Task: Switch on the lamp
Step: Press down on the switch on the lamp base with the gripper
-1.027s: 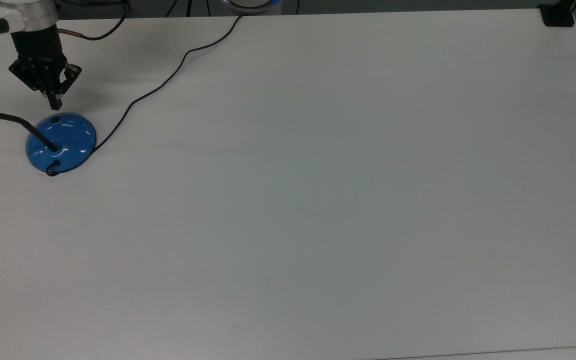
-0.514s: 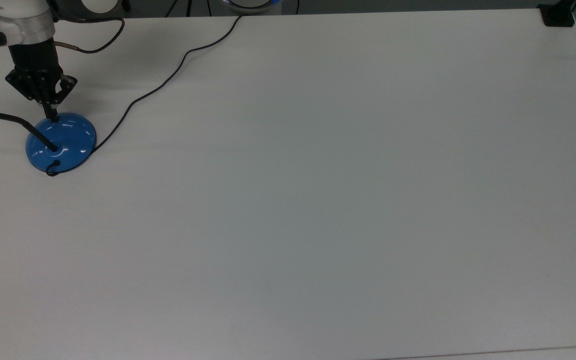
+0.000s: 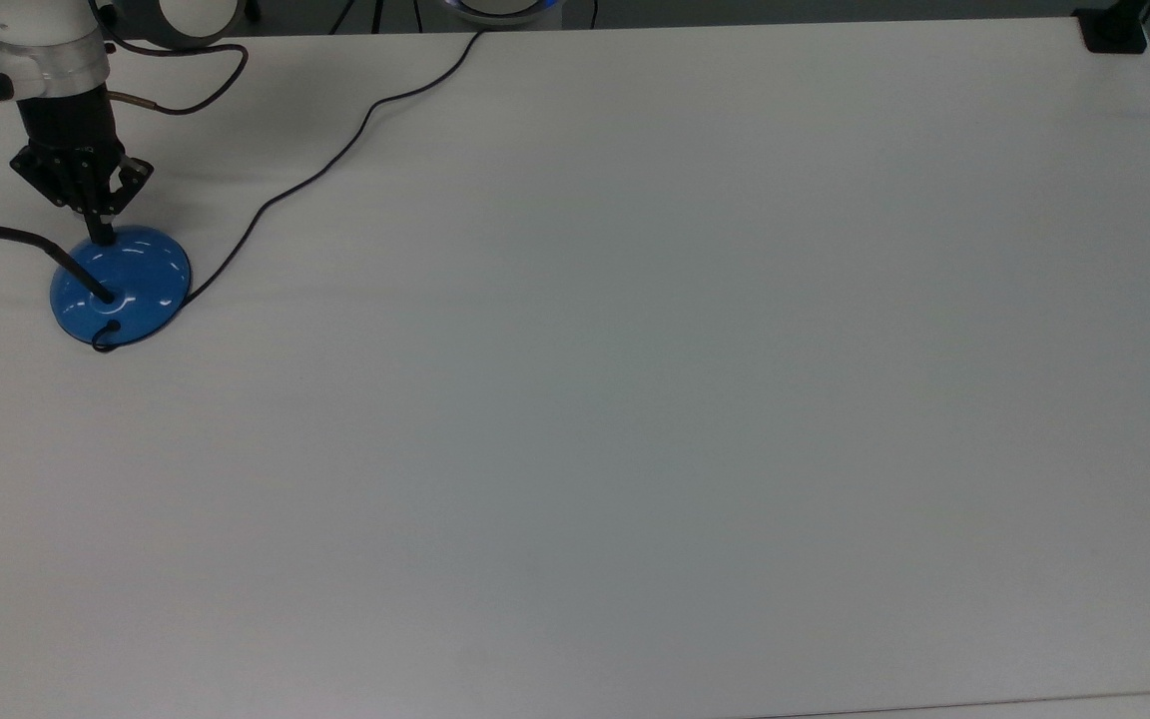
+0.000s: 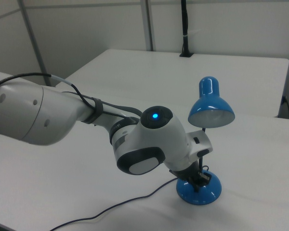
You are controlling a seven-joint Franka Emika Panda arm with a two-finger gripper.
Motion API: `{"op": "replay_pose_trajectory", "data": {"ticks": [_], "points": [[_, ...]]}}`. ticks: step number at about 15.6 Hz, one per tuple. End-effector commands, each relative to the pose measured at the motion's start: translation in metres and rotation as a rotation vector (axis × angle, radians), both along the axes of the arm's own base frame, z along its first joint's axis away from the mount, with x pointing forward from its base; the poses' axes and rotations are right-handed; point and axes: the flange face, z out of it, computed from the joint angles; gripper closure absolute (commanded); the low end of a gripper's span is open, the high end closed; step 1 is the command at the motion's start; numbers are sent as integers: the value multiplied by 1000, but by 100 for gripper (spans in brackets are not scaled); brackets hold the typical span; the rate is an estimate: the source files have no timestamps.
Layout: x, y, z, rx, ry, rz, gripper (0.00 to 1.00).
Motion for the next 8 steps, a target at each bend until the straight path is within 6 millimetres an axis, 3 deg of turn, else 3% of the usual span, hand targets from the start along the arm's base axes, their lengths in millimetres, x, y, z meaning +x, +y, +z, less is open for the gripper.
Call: {"op": "replay_pose_trajectory", "data": {"ticks": [1, 5, 8], "points": [[4, -3, -16, 2, -1, -1, 100], [10, -1, -23, 3, 9, 12, 100], [8, -1, -7, -4, -1, 17, 100]]}}
